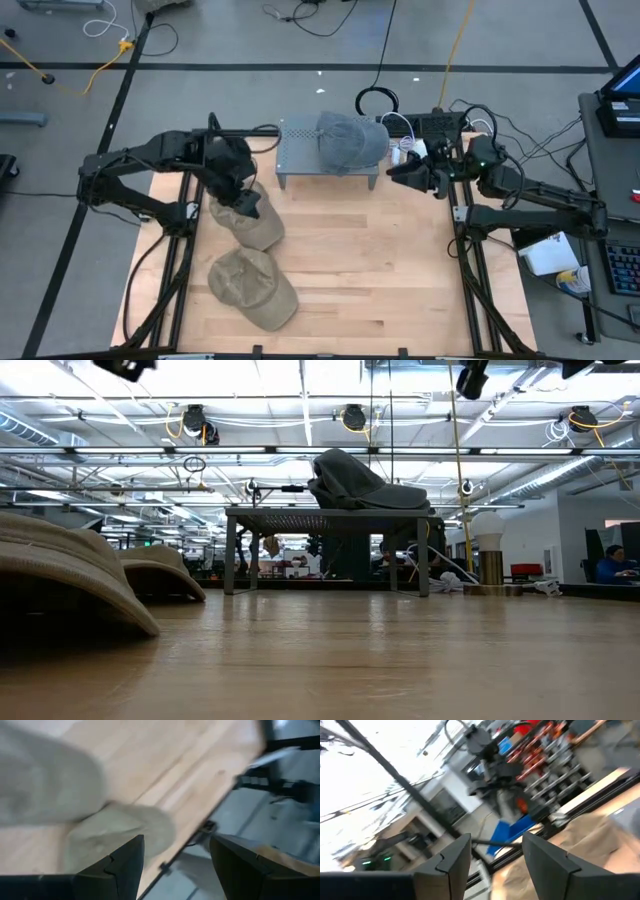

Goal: Pick & Place hat
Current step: Put the top brown cap on the shelf

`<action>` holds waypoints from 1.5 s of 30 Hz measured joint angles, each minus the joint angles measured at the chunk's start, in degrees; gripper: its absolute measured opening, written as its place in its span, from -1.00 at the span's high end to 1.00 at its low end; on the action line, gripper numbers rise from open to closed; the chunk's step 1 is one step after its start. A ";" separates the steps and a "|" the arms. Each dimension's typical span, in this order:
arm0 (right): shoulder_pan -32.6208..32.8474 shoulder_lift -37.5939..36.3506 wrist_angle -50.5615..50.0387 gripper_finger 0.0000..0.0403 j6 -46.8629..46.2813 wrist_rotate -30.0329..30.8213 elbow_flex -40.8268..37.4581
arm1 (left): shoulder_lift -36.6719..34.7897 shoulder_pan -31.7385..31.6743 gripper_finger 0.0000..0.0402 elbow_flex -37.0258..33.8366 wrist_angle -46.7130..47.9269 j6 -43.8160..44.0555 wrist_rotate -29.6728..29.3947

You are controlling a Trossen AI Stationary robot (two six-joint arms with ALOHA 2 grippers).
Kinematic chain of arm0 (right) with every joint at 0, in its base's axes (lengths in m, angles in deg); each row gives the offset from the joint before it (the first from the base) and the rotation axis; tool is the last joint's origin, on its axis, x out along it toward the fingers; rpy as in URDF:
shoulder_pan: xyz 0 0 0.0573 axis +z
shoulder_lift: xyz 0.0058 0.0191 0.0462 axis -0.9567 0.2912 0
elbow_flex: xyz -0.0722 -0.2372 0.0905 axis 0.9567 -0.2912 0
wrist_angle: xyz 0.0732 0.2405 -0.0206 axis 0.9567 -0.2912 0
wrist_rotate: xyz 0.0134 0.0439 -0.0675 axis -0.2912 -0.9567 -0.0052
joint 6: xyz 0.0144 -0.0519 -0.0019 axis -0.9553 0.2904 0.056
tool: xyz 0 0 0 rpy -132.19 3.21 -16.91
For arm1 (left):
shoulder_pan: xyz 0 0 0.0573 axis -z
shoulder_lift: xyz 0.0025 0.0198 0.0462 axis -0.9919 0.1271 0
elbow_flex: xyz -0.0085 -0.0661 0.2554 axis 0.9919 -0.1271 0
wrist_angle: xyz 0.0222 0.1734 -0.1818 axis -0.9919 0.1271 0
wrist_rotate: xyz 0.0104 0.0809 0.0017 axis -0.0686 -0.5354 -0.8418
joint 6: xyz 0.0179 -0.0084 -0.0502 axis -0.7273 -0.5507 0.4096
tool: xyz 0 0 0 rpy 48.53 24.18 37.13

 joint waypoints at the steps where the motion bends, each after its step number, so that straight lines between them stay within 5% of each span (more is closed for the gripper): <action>1: 0.02 0.00 0.05 0.14 -0.81 -1.25 0.02 | 0.00 0.54 -0.14 0.00 1.64 0.83 -1.22; 9: 0.02 0.04 0.94 0.14 -2.62 -8.53 0.01 | 0.00 5.92 -0.14 0.00 5.03 9.60 -7.68; 18: -0.01 0.02 0.89 0.12 -1.39 -8.82 0.00 | 3.47 12.50 -0.14 0.00 7.94 20.86 -11.55; 24: -0.01 0.04 2.40 0.14 -1.71 -12.92 0.00 | 10.71 19.67 -0.14 2.12 9.16 27.00 -16.48; 33: 0.37 0.02 3.90 0.13 -5.07 -13.30 0.00 | 26.01 28.44 -0.14 16.48 16.67 33.58 -21.80; 39: 0.37 0.00 3.90 0.12 -7.72 -15.10 0.00 | 34.44 31.72 -0.14 25.48 16.54 33.81 -26.64; 45: 0.39 0.00 3.88 0.12 -7.72 -20.96 0.00 | 39.56 31.95 -0.14 26.39 16.61 22.01 -30.93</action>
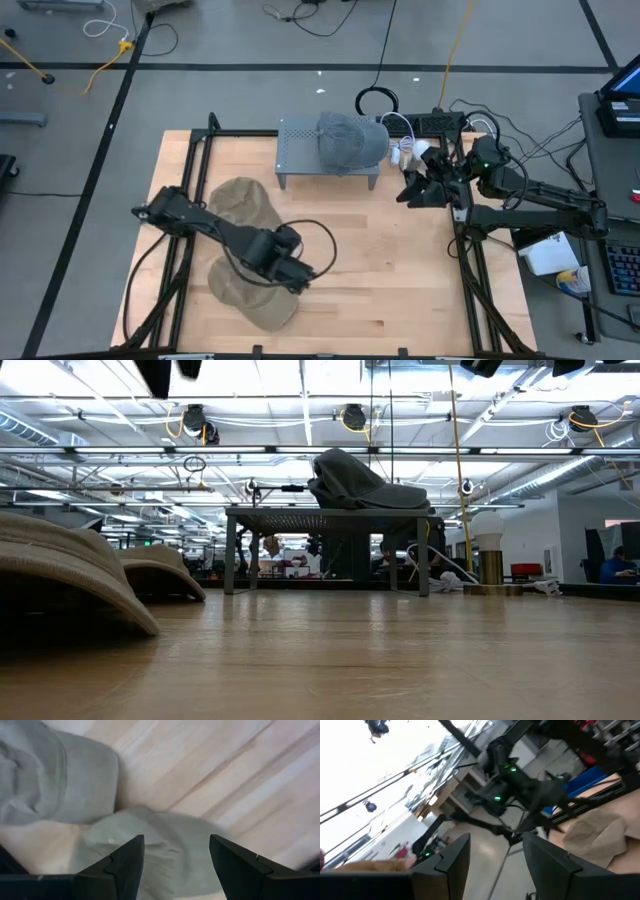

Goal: Pick & Place hat
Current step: Put the top brown cap on the shelf

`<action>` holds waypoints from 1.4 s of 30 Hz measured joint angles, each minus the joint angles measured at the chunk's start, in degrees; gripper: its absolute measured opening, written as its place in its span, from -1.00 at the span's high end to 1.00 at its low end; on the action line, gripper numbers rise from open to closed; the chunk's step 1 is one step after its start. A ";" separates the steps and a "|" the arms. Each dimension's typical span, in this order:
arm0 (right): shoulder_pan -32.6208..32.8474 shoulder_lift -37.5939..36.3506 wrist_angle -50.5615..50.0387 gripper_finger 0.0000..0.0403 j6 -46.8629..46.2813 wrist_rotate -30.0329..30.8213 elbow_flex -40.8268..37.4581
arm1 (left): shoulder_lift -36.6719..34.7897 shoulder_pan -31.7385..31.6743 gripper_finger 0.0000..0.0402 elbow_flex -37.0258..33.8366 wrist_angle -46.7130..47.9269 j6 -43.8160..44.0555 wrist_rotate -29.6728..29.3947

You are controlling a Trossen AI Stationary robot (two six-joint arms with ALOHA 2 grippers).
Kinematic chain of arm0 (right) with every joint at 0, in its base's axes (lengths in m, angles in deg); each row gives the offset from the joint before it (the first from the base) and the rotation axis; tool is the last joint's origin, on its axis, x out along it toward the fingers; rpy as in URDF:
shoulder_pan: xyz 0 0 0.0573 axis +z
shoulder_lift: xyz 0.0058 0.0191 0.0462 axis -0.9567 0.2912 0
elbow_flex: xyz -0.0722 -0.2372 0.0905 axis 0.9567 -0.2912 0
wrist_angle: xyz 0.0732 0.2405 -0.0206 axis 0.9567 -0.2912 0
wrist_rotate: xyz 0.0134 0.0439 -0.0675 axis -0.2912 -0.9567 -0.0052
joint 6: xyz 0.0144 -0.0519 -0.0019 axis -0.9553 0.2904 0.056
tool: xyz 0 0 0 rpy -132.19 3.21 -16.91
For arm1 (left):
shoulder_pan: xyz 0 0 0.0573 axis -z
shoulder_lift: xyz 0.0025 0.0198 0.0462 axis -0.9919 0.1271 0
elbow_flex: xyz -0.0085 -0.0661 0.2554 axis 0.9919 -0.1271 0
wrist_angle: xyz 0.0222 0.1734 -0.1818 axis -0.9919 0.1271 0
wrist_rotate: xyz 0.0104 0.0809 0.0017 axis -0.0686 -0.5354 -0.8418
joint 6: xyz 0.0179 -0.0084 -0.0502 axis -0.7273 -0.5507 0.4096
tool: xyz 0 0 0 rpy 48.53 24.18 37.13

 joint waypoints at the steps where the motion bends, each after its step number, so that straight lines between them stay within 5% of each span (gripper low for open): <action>1: 0.00 0.00 0.00 0.12 0.07 -0.83 0.00 | 0.86 -0.25 -0.14 -0.43 -0.06 -1.35 0.29; 8: 0.00 0.00 0.00 0.15 3.42 -1.33 0.00 | 7.72 -2.96 -0.14 -1.62 0.00 -7.91 -0.10; 20: 0.00 0.01 -0.02 0.15 7.54 -1.37 0.00 | 18.42 -5.40 -0.14 -1.70 0.01 -0.28 -1.29; 42: 0.02 -0.23 -0.48 0.15 10.76 -4.48 0.00 | 14.82 -6.69 -0.14 -15.61 0.02 -2.36 -1.89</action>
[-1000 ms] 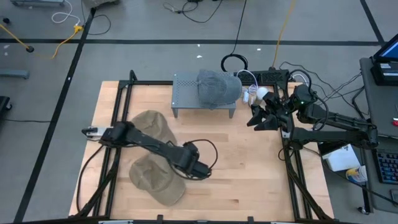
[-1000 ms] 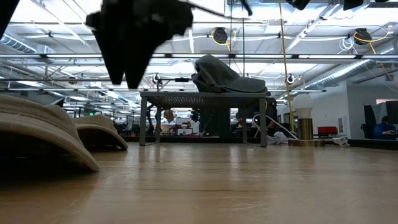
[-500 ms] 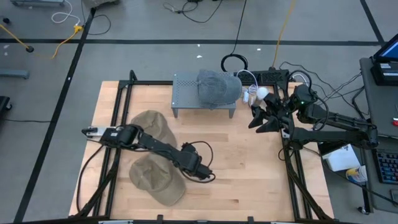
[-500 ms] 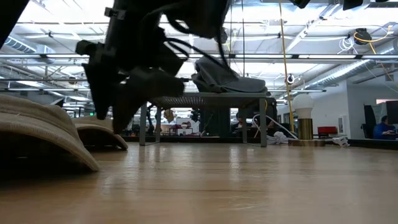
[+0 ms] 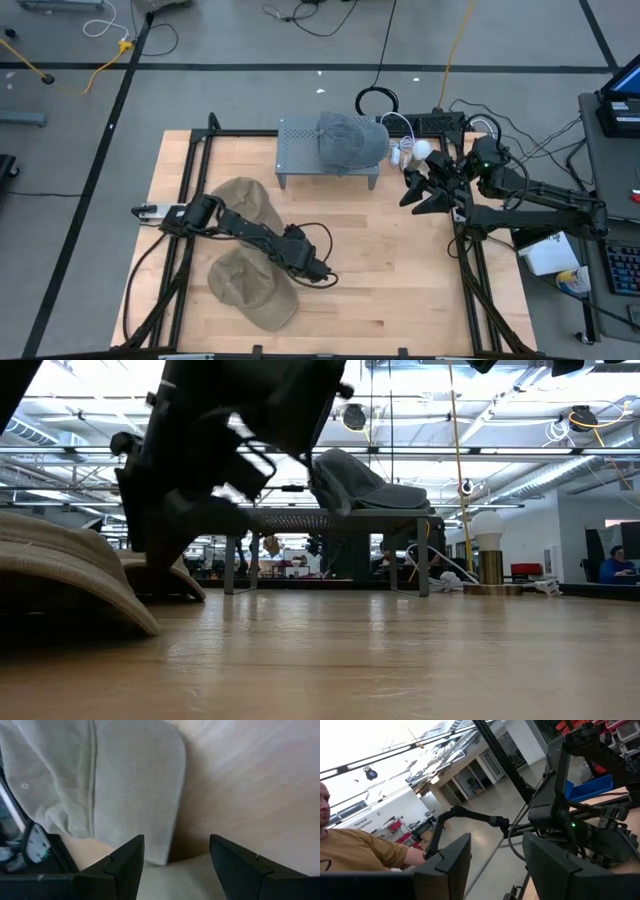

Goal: Pick & Place hat
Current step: Put the top brown cap on the shelf

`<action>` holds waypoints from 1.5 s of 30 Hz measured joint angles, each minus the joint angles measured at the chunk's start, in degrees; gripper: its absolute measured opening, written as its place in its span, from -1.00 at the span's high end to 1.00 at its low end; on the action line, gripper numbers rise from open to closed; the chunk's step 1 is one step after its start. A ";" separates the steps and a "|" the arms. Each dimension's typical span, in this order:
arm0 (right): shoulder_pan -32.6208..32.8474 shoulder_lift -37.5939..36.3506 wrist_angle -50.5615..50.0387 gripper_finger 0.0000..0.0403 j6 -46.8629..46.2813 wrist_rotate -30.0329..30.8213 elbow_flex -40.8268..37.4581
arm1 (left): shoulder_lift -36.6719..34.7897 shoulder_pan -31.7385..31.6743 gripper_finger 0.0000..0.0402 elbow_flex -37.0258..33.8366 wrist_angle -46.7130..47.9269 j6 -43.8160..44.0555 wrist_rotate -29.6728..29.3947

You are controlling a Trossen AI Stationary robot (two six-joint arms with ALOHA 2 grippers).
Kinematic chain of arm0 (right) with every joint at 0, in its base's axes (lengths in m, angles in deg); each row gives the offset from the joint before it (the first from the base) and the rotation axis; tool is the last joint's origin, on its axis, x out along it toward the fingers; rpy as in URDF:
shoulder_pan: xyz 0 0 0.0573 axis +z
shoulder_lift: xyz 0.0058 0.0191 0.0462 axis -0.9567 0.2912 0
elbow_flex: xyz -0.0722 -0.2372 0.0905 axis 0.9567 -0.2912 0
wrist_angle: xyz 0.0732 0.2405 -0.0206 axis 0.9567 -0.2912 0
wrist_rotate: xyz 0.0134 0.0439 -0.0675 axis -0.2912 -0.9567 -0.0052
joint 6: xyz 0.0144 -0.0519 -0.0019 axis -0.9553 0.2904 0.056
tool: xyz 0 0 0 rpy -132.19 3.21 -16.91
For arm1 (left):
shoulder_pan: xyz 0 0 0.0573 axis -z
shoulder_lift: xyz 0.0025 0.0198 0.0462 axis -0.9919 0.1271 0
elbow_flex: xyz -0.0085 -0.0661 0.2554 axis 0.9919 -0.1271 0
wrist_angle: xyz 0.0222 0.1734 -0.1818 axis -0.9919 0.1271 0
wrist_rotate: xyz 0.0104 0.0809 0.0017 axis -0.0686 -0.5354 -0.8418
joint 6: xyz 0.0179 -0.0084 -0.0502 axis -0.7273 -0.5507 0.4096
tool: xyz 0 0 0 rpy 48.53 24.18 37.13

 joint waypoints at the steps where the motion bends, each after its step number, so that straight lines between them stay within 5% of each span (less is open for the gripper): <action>1: 0.00 0.01 -0.05 0.15 0.20 -0.02 0.00 | 0.00 -0.14 -0.14 -0.84 -0.03 -0.76 0.01; 21: 0.00 -0.01 -0.03 0.15 1.90 -2.36 0.00 | 0.00 -3.51 -0.11 -6.67 -0.07 -2.19 -4.13; 33: 0.00 -0.03 -0.01 0.15 1.70 -4.59 0.00 | -0.07 -3.70 0.90 -6.67 1.61 0.39 -7.63; 45: 0.00 -0.01 -0.01 0.15 1.70 -4.44 0.00 | -0.19 -4.05 0.92 -6.67 0.52 -1.05 -6.98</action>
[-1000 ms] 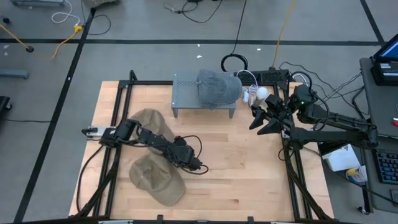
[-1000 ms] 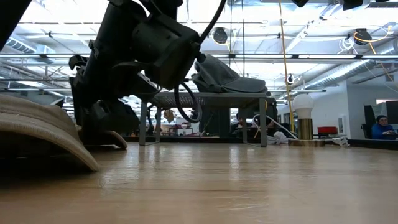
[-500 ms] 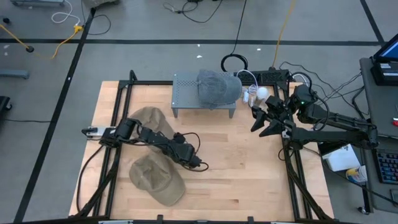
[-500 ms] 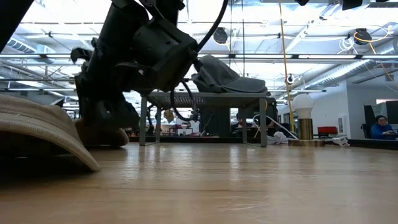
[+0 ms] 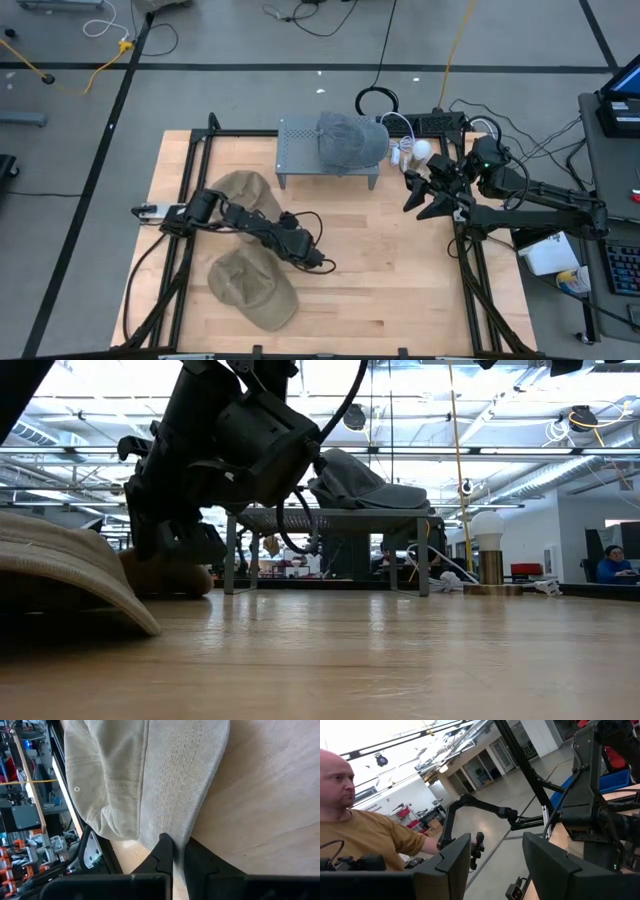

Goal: Pick & Place hat
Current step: Put the top brown cap on the shelf

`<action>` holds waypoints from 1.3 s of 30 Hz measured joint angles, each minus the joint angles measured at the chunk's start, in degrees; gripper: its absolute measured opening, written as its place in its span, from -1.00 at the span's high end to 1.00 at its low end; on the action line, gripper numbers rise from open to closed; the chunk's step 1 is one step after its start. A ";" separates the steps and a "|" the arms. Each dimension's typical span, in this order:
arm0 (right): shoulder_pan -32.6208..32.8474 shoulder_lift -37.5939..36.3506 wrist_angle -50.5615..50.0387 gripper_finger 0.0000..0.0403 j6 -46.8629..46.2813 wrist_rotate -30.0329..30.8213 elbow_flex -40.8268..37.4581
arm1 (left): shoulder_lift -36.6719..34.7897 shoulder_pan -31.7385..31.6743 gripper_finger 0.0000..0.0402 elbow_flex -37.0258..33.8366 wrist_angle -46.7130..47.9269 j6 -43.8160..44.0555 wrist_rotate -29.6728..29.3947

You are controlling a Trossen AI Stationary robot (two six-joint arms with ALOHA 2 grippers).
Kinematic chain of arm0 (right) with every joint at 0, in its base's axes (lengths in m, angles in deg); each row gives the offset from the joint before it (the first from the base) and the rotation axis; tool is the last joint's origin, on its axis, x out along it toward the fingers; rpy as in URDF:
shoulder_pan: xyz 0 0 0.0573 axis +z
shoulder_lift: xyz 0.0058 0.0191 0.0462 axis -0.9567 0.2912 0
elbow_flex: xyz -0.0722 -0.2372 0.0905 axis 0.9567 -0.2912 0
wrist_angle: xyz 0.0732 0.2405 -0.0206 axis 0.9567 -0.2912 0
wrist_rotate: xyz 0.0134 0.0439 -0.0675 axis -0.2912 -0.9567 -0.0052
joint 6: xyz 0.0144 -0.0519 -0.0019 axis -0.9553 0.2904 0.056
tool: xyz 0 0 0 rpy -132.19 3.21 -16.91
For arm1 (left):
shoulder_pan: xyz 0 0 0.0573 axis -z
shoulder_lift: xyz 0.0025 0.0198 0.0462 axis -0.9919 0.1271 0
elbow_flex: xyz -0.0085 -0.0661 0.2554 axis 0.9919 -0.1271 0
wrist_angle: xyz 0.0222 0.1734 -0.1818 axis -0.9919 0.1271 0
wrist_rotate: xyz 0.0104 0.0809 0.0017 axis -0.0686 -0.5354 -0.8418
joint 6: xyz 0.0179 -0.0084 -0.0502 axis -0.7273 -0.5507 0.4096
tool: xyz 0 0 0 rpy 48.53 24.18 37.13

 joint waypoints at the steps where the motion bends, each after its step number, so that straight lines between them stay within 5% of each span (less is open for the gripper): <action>1: 0.00 0.00 0.01 0.15 0.00 0.09 0.00 | -0.26 0.00 0.92 0.00 -0.01 -0.16 0.08; 19: -0.22 0.17 0.54 -0.22 -13.16 12.16 0.00 | -25.70 -0.33 0.95 0.00 -1.78 -0.53 -0.38; 39: -0.17 0.17 4.83 -0.18 -8.61 39.39 -0.02 | -58.55 3.18 0.95 0.02 -2.51 -16.62 -0.27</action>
